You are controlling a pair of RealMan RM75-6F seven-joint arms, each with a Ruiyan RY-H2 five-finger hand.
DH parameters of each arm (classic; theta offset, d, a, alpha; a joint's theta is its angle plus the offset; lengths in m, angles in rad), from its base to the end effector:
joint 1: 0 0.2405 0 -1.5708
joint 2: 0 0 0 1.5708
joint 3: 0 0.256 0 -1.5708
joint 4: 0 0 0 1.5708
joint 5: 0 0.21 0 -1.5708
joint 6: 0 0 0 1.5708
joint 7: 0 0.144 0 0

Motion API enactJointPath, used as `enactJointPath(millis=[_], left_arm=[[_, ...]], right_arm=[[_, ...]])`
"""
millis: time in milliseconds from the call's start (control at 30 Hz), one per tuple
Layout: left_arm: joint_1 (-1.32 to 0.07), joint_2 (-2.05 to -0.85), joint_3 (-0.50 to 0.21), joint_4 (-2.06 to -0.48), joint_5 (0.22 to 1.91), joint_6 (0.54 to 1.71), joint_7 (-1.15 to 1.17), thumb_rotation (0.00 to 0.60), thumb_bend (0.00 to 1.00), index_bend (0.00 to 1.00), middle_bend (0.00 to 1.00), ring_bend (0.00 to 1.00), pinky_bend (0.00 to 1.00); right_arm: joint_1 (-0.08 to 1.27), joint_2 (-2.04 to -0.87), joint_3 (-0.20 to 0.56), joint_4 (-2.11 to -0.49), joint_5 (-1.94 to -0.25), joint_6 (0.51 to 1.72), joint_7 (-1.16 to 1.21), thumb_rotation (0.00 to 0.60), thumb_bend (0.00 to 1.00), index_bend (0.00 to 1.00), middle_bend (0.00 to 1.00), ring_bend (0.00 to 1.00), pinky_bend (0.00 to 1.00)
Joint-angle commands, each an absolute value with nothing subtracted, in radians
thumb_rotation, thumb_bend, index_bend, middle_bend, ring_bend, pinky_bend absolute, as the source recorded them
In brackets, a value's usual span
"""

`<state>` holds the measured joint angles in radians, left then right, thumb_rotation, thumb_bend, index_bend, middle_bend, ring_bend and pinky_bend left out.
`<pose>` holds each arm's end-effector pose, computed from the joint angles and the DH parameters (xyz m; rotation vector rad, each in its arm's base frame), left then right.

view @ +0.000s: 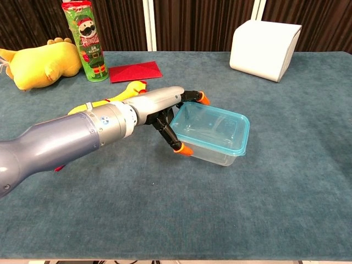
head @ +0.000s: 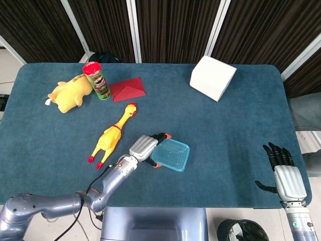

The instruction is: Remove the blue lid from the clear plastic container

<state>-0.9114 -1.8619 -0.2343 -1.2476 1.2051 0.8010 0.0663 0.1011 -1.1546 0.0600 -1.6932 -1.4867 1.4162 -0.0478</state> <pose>-0.0582 0.3354 -0.1130 -2.0574 -1.1995 -1.1519 -0.2919 -0.1858 0.1334 1.4080 -0.9983 0.9324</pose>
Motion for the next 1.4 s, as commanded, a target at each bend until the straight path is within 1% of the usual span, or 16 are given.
enactJointPath(millis=[33, 333, 533, 767, 1067, 1400], left_arm=[[-0.911, -1.847, -0.224, -1.251, 1.228, 0.791, 0.036, 0.600, 0.15, 0.20, 0.29, 0.29, 0.42], [-0.919, -1.832, -0.228, -1.251, 1.248, 0.779, -0.009, 0.600, 0.15, 0.20, 0.28, 0.29, 0.42], [-0.929, -1.823, -0.226, -1.270, 1.250, 0.772, -0.005, 0.600, 0.15, 0.20, 0.28, 0.29, 0.42], [-0.947, -1.801, -0.219, -1.295, 1.242, 0.749, 0.038, 0.600, 0.15, 0.20, 0.28, 0.29, 0.43], [-0.963, -1.792, -0.213, -1.314, 1.181, 0.724, 0.120, 0.600, 0.15, 0.20, 0.28, 0.29, 0.43], [-0.959, -1.819, -0.217, -1.325, 1.124, 0.749, 0.161, 0.600, 0.15, 0.20, 0.28, 0.29, 0.43]], right_arm=[[0.113, -1.162, 0.054, -1.696, -1.507, 1.406, -0.045, 0.600, 0.19, 0.00, 0.00, 0.00, 0.00], [0.146, -1.210, 0.044, -1.721, -1.524, 1.358, -0.063, 0.600, 0.19, 0.00, 0.00, 0.00, 0.00], [0.160, -1.277, 0.041, -1.785, -1.496, 1.327, -0.113, 0.600, 0.19, 0.00, 0.00, 0.00, 0.00], [0.172, -1.363, 0.053, -1.831, -1.444, 1.317, -0.197, 0.600, 0.19, 0.00, 0.00, 0.00, 0.00], [0.169, -1.416, 0.054, -1.834, -1.411, 1.324, -0.240, 0.600, 0.19, 0.00, 0.00, 0.00, 0.00], [0.180, -1.490, 0.065, -1.823, -1.372, 1.318, -0.269, 0.600, 0.19, 0.00, 0.00, 0.00, 0.00]])
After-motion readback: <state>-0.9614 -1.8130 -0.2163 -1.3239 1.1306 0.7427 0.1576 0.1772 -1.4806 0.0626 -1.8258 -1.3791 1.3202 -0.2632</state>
